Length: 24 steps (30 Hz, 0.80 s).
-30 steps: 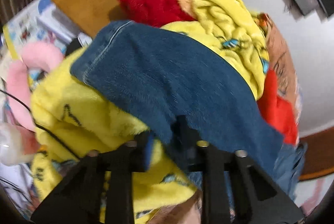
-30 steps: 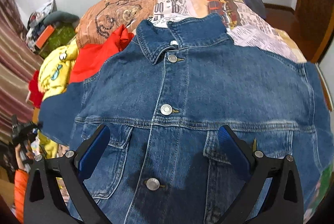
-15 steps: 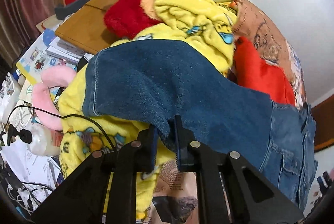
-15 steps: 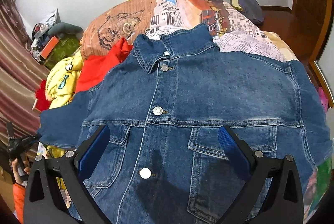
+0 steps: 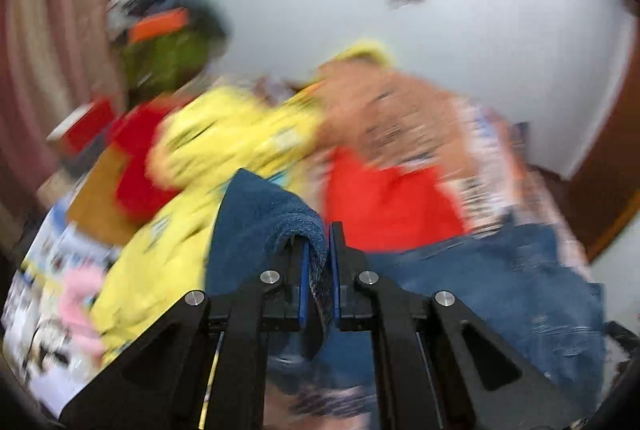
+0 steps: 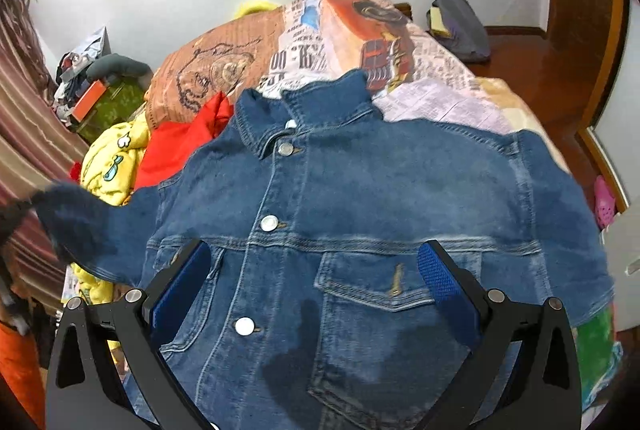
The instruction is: Fold large clothes
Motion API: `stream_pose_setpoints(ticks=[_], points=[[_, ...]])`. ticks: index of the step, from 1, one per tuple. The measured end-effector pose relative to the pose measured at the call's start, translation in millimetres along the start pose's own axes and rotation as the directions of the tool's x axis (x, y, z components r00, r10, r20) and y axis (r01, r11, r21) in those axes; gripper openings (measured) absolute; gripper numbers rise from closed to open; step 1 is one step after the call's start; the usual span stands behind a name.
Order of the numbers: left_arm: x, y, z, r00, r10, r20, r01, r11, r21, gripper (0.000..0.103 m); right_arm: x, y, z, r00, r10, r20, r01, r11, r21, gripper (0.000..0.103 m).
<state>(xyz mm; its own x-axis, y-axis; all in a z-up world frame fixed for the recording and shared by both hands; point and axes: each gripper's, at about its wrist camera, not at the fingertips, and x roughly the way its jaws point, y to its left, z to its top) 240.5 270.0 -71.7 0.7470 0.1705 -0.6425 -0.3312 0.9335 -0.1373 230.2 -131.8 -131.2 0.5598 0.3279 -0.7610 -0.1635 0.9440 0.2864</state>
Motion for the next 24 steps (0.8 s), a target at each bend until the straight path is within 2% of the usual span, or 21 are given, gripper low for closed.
stream_pose_setpoints(ticks=[2, 5, 9, 11, 15, 17, 18, 20, 24], points=[[-11, -50, 12, 0.994, -0.104, 0.042, 0.101, 0.993, 0.061, 0.007, -4, -2, 2, 1.0, -0.018, 0.015, 0.019, 1.0, -0.015, 0.103], [-16, -113, 12, 0.973, -0.228, 0.039, 0.221, 0.965, 0.144, 0.007, -12, -6, 2, 0.998, -0.044, 0.038, 0.046, 0.998, -0.047, 0.103], [-3, -194, -20, 0.935, -0.347, -0.07, 0.353, 0.902, 0.247, 0.007, -24, -15, 2, 0.993, -0.094, 0.074, 0.1, 0.991, -0.092, 0.103], [14, -233, -50, 0.911, -0.372, -0.177, 0.41, 0.865, 0.289, 0.007, -27, -22, 0, 0.99, -0.116, 0.082, 0.124, 0.986, -0.107, 0.103], [44, -283, -115, 0.86, -0.353, -0.369, 0.48, 0.805, 0.348, 0.007, -30, -37, -6, 0.988, -0.134, 0.071, 0.141, 0.983, -0.116, 0.103], [53, -295, -140, 0.836, -0.335, -0.436, 0.503, 0.786, 0.361, 0.007, -30, -45, -10, 0.988, -0.14, 0.058, 0.146, 0.983, -0.112, 0.103], [55, -302, -152, 0.831, -0.317, -0.456, 0.503, 0.778, 0.375, 0.007, -32, -48, -11, 0.988, -0.142, 0.054, 0.147, 0.983, -0.111, 0.103], [59, -307, -172, 0.834, -0.278, -0.476, 0.49, 0.769, 0.41, 0.007, -31, -54, -15, 0.988, -0.148, 0.043, 0.152, 0.983, -0.107, 0.103], [61, -301, -189, 0.815, -0.27, -0.514, 0.501, 0.774, 0.388, 0.011, -30, -59, -20, 0.988, -0.154, 0.026, 0.156, 0.981, -0.114, 0.103]])
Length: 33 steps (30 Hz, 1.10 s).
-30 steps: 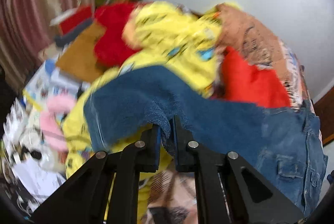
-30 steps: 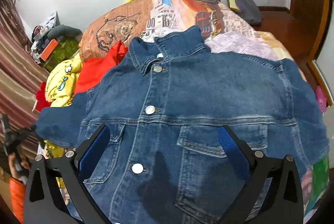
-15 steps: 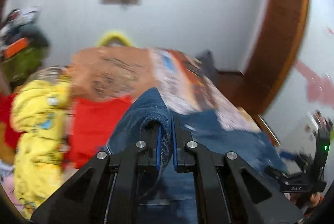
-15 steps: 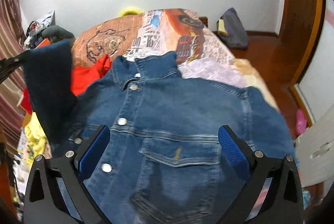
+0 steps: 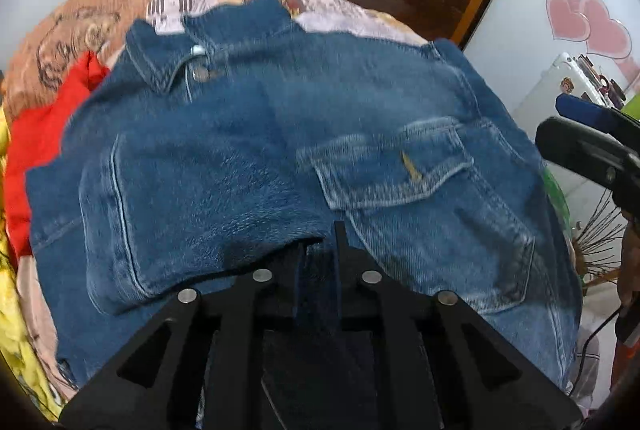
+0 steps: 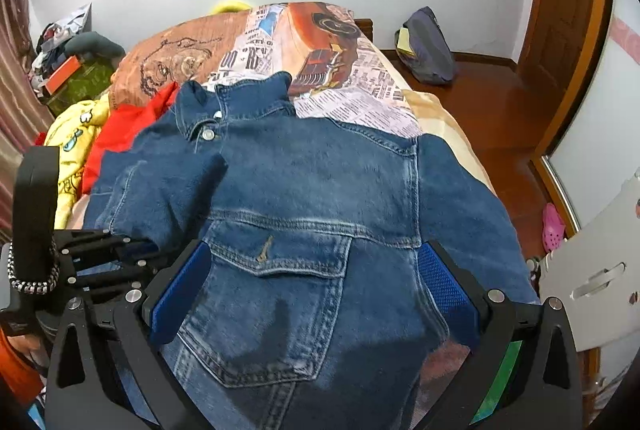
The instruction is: Fold large clothes
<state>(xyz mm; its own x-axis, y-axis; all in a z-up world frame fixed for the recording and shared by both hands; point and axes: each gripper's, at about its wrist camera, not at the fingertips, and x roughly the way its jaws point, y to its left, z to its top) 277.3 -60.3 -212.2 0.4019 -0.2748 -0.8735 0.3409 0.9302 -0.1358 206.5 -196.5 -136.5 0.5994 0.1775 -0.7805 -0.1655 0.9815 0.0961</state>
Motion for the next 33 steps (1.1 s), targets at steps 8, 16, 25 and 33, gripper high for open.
stream_pose_setpoints(ticks=[8, 16, 25, 33], points=[[-37, 12, -17, 0.998, 0.023, 0.054, -0.023, 1.0, -0.008, 0.055, -7, 28, 3, 1.0, 0.022, 0.007, -0.021, 0.996, -0.092, 0.103], [-102, 83, -39, 0.955, 0.237, 0.18, -0.212, 0.966, -0.147, 0.082, -2, 102, 11, 0.997, 0.066, 0.025, -0.055, 0.946, -0.32, 0.103], [-120, 164, -90, 0.918, 0.382, 0.108, -0.333, 0.888, -0.316, 0.082, 56, 178, 2, 0.995, 0.055, -0.089, -0.095, 0.829, -0.551, 0.101], [-105, 180, -115, 0.914, 0.401, 0.059, -0.357, 0.865, -0.352, 0.082, 96, 211, -4, 0.988, -0.004, -0.154, -0.096, 0.766, -0.635, 0.071]])
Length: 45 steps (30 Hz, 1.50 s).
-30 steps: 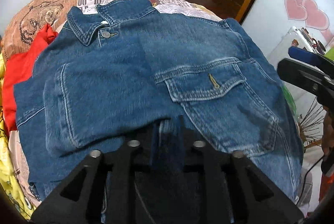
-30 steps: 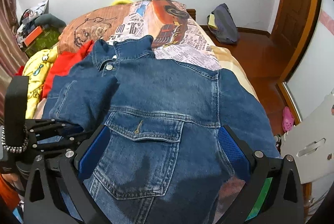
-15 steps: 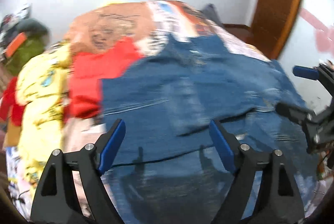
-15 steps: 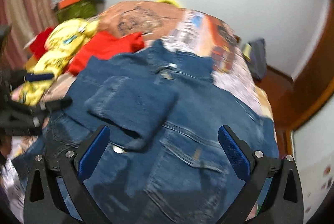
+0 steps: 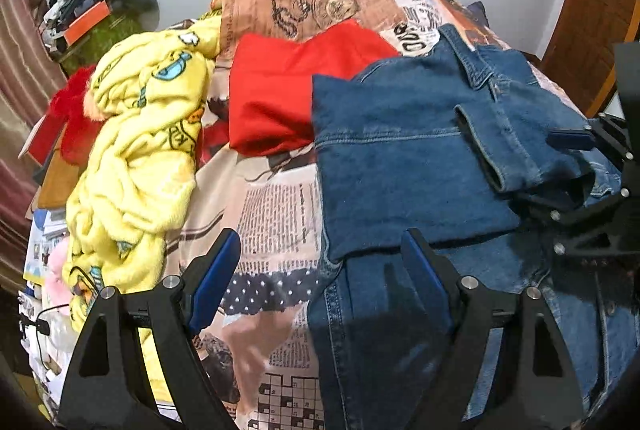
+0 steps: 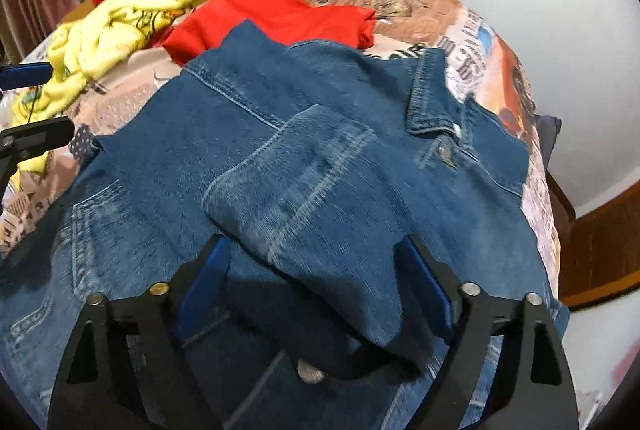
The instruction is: Fold large clothes
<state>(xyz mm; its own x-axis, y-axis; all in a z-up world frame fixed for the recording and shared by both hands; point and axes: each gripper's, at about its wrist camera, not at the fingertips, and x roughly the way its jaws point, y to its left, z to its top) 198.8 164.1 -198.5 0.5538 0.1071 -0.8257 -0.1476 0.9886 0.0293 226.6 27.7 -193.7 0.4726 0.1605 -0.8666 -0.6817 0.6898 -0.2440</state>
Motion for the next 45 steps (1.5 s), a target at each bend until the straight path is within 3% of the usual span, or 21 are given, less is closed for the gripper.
stream_pose_setpoints(ticks=[4, 6, 9, 16, 22, 28, 36, 41, 45], points=[[7, 0, -1, 1.0, -0.005, -0.015, 0.005, 1.0, -0.004, 0.082, 4, 3, 6, 0.998, 0.056, 0.011, -0.055, 0.998, -0.019, 0.043], [7, -3, 1, 1.0, -0.007, -0.013, 0.007, 1.0, -0.002, 0.082, -4, 1, 6, 0.998, 0.052, 0.042, -0.052, 0.998, -0.018, 0.021], [5, -8, 6, 1.0, -0.009, -0.003, 0.009, 1.0, 0.005, 0.082, -17, -8, 8, 0.994, 0.066, 0.092, -0.068, 0.997, 0.021, 0.014], [-1, -26, 28, 0.999, -0.032, 0.032, 0.031, 0.999, 0.021, 0.082, -69, -62, -3, 0.972, 0.016, 0.236, -0.061, 0.981, 0.184, 0.013], [-3, -57, 45, 0.997, -0.061, 0.052, 0.058, 0.996, 0.067, 0.082, -108, -122, -36, 0.95, -0.077, 0.302, -0.038, 0.932, 0.36, 0.013], [9, -91, 48, 0.996, -0.084, 0.024, 0.081, 0.99, 0.115, 0.082, -109, -165, -87, 0.959, -0.093, 0.267, -0.056, 0.863, 0.502, 0.011], [36, -122, 38, 0.994, -0.089, -0.059, 0.097, 0.982, 0.16, 0.082, -56, -177, -144, 0.989, 0.028, 0.145, -0.111, 0.788, 0.606, 0.011], [44, -128, 30, 0.992, -0.077, -0.096, 0.094, 0.979, 0.18, 0.082, -51, -179, -164, 0.993, 0.044, 0.108, -0.102, 0.775, 0.623, 0.014], [40, -130, 30, 0.994, -0.072, -0.087, 0.088, 0.978, 0.19, 0.082, -62, -184, -169, 0.997, -0.04, 0.062, -0.008, 0.784, 0.62, 0.016]])
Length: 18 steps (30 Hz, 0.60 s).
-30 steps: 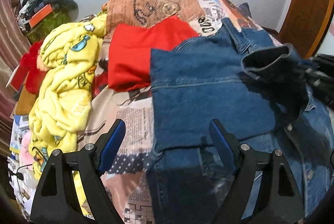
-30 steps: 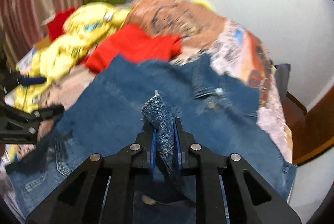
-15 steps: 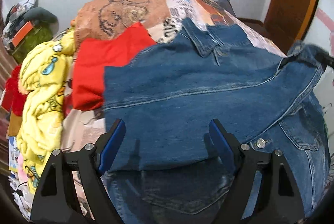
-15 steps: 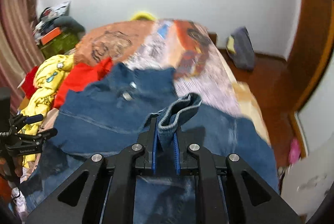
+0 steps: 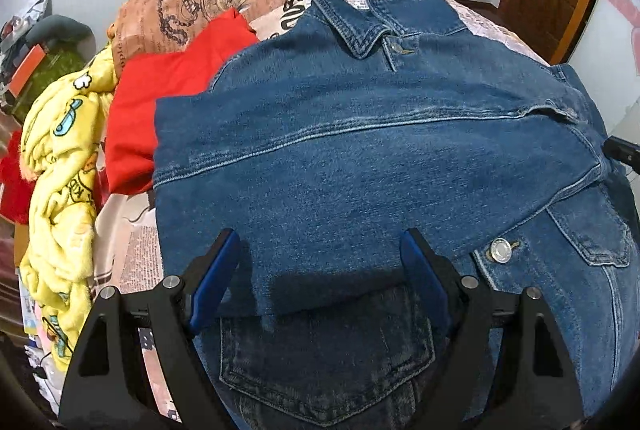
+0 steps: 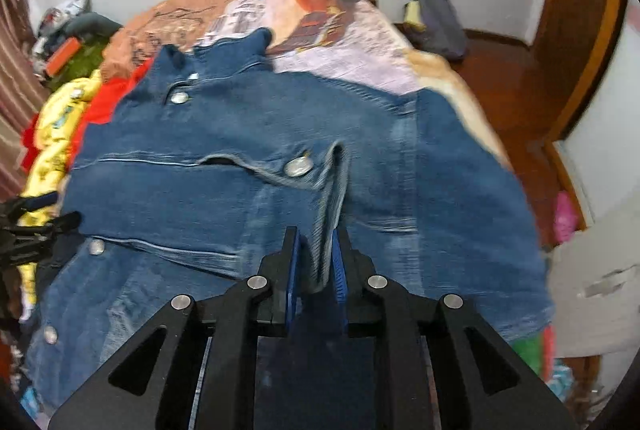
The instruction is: Fold large clothes
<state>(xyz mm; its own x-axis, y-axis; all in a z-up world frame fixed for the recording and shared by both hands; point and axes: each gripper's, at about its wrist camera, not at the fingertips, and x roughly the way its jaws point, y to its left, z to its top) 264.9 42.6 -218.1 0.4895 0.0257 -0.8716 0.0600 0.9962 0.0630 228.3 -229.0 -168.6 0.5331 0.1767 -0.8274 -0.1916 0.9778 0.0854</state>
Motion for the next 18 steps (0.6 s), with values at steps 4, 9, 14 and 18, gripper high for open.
stream_pose_setpoints(ticks=[4, 9, 14, 18], points=[[-11, -4, 10, 1.0, -0.009, 0.03, 0.009, 1.0, 0.0, 0.082, -15, -17, 0, 0.999, -0.036, 0.016, 0.036, 0.999, 0.028, 0.04], [-29, -15, 29, 0.995, -0.032, 0.092, 0.032, 0.999, 0.004, 0.083, -41, -47, -4, 0.995, -0.063, 0.076, 0.052, 0.99, 0.132, 0.069], [-40, -33, 44, 0.987, -0.074, 0.142, 0.073, 0.997, 0.01, 0.09, -45, -89, -18, 0.997, -0.047, 0.061, 0.026, 0.953, 0.301, 0.071], [-36, -48, 46, 0.986, -0.102, 0.134, 0.099, 0.995, 0.027, 0.09, -29, -135, -45, 1.0, -0.004, -0.005, 0.006, 0.877, 0.48, 0.071]])
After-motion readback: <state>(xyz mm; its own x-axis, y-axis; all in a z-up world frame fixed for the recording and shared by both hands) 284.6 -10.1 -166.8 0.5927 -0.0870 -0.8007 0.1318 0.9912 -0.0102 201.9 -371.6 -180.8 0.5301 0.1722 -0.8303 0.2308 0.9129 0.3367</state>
